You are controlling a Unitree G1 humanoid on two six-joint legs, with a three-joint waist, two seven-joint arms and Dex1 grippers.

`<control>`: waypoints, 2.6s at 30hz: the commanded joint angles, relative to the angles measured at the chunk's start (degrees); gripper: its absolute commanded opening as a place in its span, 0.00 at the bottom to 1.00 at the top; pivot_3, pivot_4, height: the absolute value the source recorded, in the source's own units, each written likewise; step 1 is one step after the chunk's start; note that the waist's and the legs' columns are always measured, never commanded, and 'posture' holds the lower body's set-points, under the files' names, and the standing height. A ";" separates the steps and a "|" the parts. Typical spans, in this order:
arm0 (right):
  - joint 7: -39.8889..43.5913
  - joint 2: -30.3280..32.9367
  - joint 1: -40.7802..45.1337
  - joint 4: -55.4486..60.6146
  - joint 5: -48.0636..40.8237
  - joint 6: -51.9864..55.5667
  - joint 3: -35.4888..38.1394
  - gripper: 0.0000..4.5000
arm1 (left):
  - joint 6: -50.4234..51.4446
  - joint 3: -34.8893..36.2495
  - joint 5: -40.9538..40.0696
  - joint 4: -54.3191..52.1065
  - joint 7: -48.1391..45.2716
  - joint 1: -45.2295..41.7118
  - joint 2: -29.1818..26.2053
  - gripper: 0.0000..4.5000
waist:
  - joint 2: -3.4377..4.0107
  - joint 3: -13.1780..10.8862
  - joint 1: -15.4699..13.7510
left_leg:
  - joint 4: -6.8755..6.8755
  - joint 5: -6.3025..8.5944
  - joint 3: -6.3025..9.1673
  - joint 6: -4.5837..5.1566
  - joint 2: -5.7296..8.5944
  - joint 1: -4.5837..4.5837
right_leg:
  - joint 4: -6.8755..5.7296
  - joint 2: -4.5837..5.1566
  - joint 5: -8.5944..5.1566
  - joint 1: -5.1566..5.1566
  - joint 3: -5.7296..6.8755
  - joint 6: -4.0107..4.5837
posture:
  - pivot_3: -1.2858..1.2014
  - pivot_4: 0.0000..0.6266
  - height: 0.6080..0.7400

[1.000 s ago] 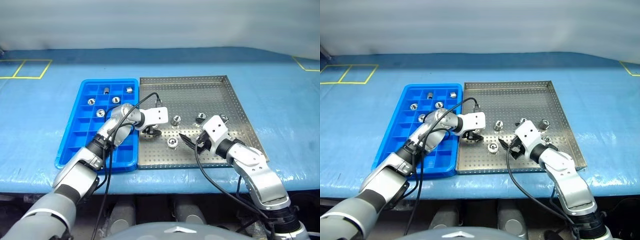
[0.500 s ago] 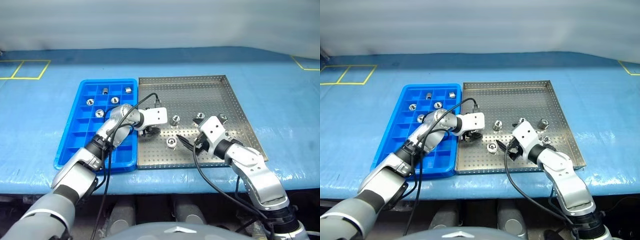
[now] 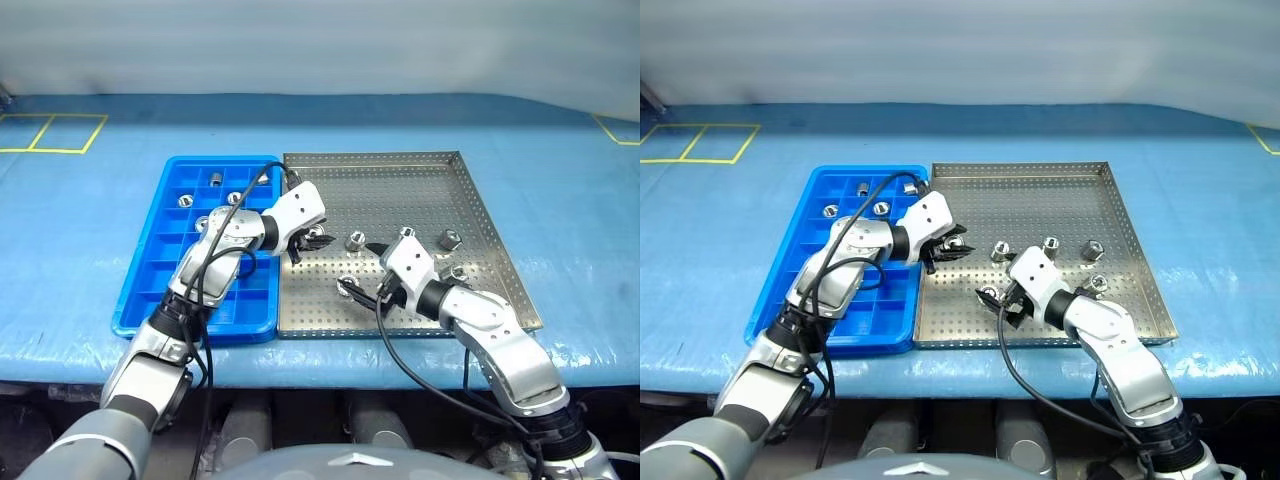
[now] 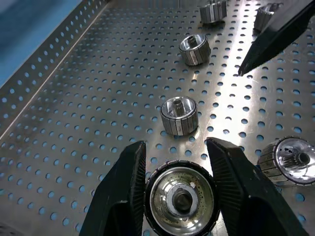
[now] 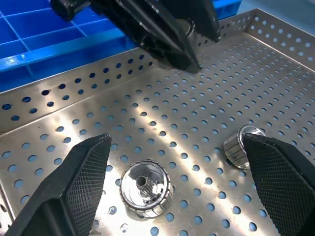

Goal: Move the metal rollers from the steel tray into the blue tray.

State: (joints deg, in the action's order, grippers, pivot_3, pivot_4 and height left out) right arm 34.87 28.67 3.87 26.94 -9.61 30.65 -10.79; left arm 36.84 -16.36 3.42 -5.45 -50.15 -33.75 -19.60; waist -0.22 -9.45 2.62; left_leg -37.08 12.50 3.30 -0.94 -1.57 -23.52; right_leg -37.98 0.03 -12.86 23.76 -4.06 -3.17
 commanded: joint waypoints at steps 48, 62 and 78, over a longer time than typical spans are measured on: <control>5.48 -3.32 9.26 -2.48 -7.49 0.03 -1.04 1.00 | 1.97 20.57 -0.97 -12.41 40.98 12.62 5.37 0.88 | -0.40 -0.24 -8.48 | 0.00 -0.02 0.10 -0.05 0.10 -0.08 | 0.14 0.18 -0.10 -0.04 0.20 0.25 | 0.63 0.24 1.00; 1.50 7.85 -0.94 6.17 -6.14 7.01 8.35 1.00 | -0.08 -1.34 -16.16 -12.78 9.64 7.61 0.55 0.88 | -0.43 -0.26 -6.69 | -0.04 -0.03 0.01 -0.05 0.25 -0.09 | 0.21 0.35 -0.13 -0.06 0.15 0.23 | 0.57 0.24 1.00; -1.52 8.36 -7.47 12.65 -8.43 12.17 9.83 1.00 | -7.31 -15.86 -5.95 7.59 3.31 -0.03 2.85 0.88 | -0.45 -0.27 -1.55 | -0.07 -0.03 0.02 -0.04 0.23 -0.09 | 0.19 0.31 -0.13 -0.06 0.12 0.20 | 0.52 0.24 1.00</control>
State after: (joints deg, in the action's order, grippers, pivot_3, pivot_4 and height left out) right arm 33.93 37.44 -3.64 37.15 -17.47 43.05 -2.22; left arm 30.82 -32.11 -3.38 2.11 -46.46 -32.59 -17.11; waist -0.67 -9.72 1.07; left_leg -37.14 12.48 3.32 -0.98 -1.33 -23.61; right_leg -37.79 0.34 -12.98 23.70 -3.93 -2.97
